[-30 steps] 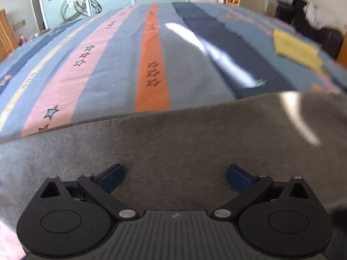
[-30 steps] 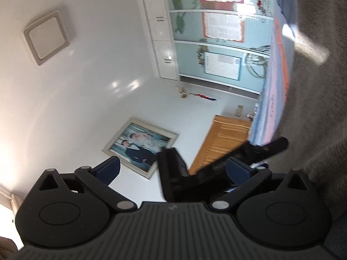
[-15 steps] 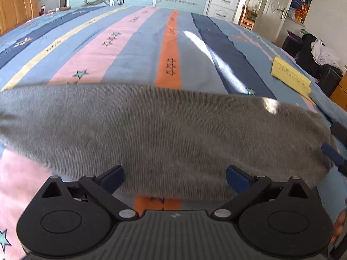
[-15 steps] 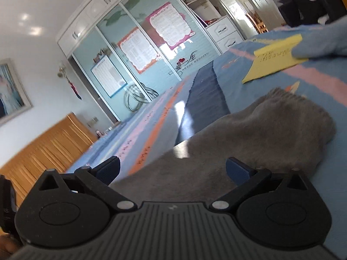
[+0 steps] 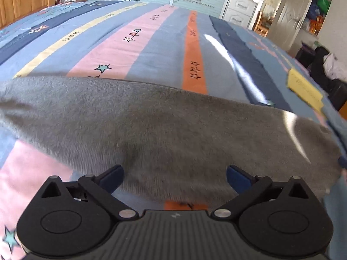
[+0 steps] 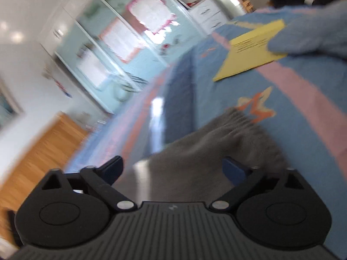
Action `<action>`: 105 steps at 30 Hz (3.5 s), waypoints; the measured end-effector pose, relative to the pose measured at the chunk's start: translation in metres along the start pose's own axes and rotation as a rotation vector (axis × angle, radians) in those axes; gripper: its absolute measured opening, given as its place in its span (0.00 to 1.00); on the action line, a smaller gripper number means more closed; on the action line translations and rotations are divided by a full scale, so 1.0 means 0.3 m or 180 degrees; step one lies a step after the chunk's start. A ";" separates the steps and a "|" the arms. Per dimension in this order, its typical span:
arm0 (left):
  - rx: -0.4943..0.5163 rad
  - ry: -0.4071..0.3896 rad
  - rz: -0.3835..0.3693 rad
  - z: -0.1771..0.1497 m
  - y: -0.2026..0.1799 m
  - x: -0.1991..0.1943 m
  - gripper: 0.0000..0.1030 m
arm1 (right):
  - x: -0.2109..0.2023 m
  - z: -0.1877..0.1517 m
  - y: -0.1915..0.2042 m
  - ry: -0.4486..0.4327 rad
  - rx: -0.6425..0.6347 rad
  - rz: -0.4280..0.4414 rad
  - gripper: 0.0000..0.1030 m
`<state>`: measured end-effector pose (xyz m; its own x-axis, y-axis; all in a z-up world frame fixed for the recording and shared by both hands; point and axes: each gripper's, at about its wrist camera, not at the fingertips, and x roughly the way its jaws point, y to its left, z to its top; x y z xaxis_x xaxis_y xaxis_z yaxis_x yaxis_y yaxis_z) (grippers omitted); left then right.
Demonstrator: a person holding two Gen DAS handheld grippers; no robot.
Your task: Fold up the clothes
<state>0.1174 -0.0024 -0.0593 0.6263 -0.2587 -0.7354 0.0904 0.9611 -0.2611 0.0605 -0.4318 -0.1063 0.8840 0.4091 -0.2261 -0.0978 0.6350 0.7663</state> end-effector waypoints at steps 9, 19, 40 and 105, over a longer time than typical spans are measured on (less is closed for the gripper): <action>-0.0714 -0.0143 -0.1429 -0.228 -0.024 0.017 0.99 | -0.176 -0.316 -0.011 -0.0222 0.0663 0.0883 1.00; -0.1102 -0.0319 -0.1796 -0.197 -0.055 0.070 0.99 | -0.127 -0.310 -0.006 -0.0174 0.0476 0.1024 1.00; -0.0453 0.0112 -0.3000 -0.143 -0.189 0.246 0.99 | -0.114 -0.301 -0.018 -0.0115 0.0510 0.1146 1.00; -0.0950 0.0253 -0.3622 -0.196 0.078 0.192 0.99 | 0.652 -0.094 0.478 0.2201 -0.3317 0.0211 0.48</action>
<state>0.1100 -0.0004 -0.1446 0.2510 -0.9678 -0.0187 0.3746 0.1150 -0.9200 0.2065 -0.2421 -0.0576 0.4696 0.5178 -0.7151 -0.7266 0.6868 0.0201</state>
